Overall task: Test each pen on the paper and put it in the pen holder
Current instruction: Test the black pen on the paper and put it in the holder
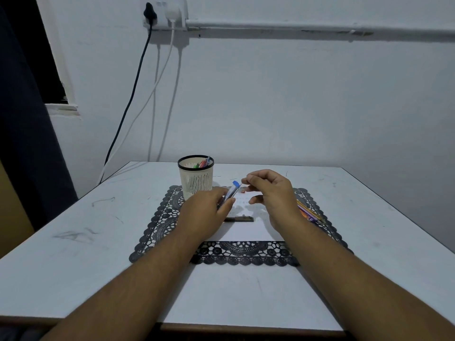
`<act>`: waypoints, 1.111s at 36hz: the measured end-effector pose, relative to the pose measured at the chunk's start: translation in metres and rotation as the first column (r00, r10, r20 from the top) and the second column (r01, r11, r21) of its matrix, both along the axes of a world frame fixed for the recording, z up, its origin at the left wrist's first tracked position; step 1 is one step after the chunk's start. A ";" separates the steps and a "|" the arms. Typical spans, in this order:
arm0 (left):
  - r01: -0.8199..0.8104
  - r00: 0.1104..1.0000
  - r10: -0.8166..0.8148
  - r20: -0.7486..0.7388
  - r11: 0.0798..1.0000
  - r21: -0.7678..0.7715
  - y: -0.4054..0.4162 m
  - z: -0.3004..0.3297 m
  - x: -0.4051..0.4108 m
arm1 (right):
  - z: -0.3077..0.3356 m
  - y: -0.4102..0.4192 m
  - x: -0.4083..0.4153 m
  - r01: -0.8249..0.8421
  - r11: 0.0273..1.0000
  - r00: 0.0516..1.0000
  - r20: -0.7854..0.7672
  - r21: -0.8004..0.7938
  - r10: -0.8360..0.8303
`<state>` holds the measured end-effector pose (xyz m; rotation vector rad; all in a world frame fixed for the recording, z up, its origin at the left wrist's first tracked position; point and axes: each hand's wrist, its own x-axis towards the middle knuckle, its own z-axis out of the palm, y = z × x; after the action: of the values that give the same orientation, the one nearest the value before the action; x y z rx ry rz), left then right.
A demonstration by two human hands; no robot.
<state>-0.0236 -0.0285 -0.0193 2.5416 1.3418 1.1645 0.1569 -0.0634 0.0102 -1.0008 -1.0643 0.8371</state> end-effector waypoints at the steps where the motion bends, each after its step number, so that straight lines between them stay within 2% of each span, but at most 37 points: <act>1: 0.003 1.000 -0.003 0.002 1.000 -0.002 0.000 0.000 0.000 | 0.000 0.000 0.000 0.002 1.000 1.000 -0.003 -0.002 -0.002; 15: 0.025 0.999 -0.023 0.043 0.999 -0.043 -0.004 0.002 0.002 | 0.007 -0.004 0.004 0.076 0.997 0.997 -0.011 0.025 -0.076; 23: 0.021 0.997 -0.016 0.075 0.998 -0.066 -0.008 0.005 0.006 | 0.009 0.000 0.013 0.132 0.991 0.977 -0.169 0.013 -0.128; 26: 0.019 0.983 -0.007 0.181 0.998 -0.062 -0.009 0.004 0.009 | 0.009 0.000 0.016 0.145 0.989 0.965 -0.220 -0.009 -0.143; 29: 0.067 0.932 -0.042 0.360 0.996 -0.056 -0.011 0.004 0.013 | 0.009 0.001 0.019 0.137 0.990 0.950 -0.279 -0.035 -0.142; 34: 0.274 0.679 -0.153 0.718 0.960 -0.054 -0.020 0.020 0.018 | 0.005 0.003 0.020 0.108 0.993 0.945 -0.305 -0.046 -0.117; 36: 0.297 0.642 -0.144 0.753 0.952 -0.071 -0.018 0.022 0.018 | 0.003 0.004 0.019 0.099 0.994 0.949 -0.295 -0.054 -0.110; 40: 0.305 0.662 -0.170 0.730 0.951 -0.056 -0.015 0.023 0.018 | 0.003 0.007 0.017 0.103 0.993 0.951 -0.285 -0.064 -0.117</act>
<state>-0.0061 -0.0436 0.0032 1.7254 0.8198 1.6388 0.1741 -0.0564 0.0137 -0.9360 -0.7352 0.8895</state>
